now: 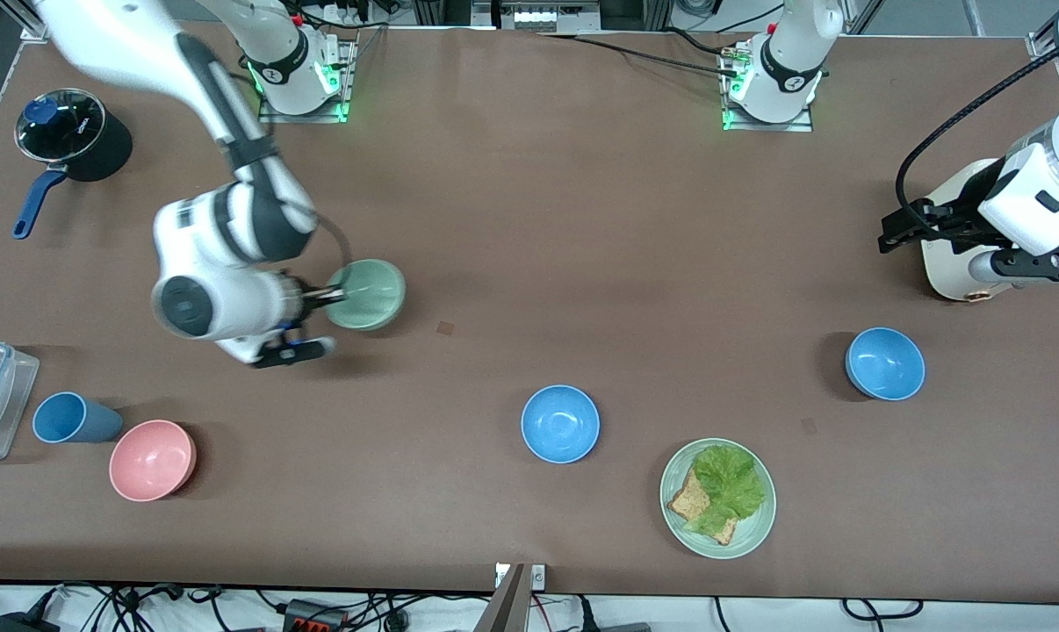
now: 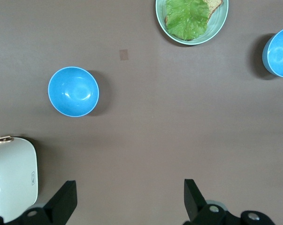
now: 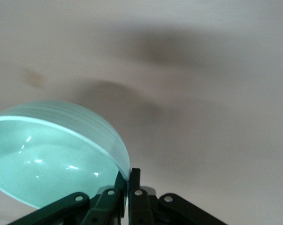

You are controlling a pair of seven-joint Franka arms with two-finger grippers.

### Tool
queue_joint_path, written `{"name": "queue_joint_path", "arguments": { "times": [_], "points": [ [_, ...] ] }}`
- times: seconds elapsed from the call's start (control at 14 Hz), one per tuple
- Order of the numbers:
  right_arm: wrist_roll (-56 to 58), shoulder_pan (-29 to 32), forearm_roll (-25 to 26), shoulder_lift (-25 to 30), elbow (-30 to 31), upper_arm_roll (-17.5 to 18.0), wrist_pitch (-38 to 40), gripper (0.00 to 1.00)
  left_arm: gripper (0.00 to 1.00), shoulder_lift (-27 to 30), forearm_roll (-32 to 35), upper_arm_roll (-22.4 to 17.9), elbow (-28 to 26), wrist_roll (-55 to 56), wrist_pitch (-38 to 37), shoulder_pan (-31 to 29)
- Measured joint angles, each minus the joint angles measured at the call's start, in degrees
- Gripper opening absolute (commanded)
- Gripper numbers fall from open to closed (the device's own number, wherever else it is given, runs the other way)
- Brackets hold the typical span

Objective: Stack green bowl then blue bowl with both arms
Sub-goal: 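Carry the green bowl with the right gripper to the table middle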

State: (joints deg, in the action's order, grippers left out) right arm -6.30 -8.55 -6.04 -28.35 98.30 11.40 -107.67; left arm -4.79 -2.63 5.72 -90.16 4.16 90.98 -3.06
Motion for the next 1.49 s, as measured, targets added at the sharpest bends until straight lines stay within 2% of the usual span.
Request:
{"name": "queue_joint_path", "arguments": {
  "times": [0.21, 0.43, 0.78, 0.85, 0.93, 1.21, 1.35, 1.49],
  "points": [
    [-5.5, -8.1, -2.5, -1.0, -0.5, 0.2, -0.3, 0.00, 1.00, -0.3, 0.0, -0.1, 0.0, 0.0, 0.0, -0.1],
    [-13.3, -14.2, -3.5, -5.2, -3.2, 0.2, -1.9, 0.00, 1.00, -0.7, 0.0, -0.2, 0.0, 0.0, 0.0, -0.5],
    [-18.7, -18.8, -5.1, -11.7, -5.4, 0.2, -8.9, 0.00, 1.00, -1.5, 0.0, -0.2, 0.0, 0.1, 0.0, -1.6],
    [-19.0, -19.3, -5.3, -12.1, -5.6, 0.2, -9.6, 0.25, 1.00, -1.7, 0.0, -0.2, 0.0, 0.1, 0.0, -1.7],
    [-19.2, -19.6, -5.4, -12.2, -5.9, 0.2, -9.6, 0.99, 1.00, -1.9, -0.1, -0.2, 0.0, 0.1, 0.0, -2.0],
    [-22.3, -19.3, -5.4, -11.8, -8.5, -0.3, -8.9, 1.00, 1.00, -3.5, -0.7, -0.2, -0.1, 0.1, -0.2, -3.0],
    [-23.7, -19.0, -5.4, -9.6, -12.3, -1.1, -4.1, 1.00, 1.00, -6.0, -0.7, -0.3, -0.1, 0.1, -0.1, -3.2],
    [-24.7, -18.2, -5.4, -5.8, -16.4, -3.4, 2.6, 1.00, 1.00, -8.2, -0.7, -0.3, 0.0, 0.0, 0.4, -4.0]
  ]
}}
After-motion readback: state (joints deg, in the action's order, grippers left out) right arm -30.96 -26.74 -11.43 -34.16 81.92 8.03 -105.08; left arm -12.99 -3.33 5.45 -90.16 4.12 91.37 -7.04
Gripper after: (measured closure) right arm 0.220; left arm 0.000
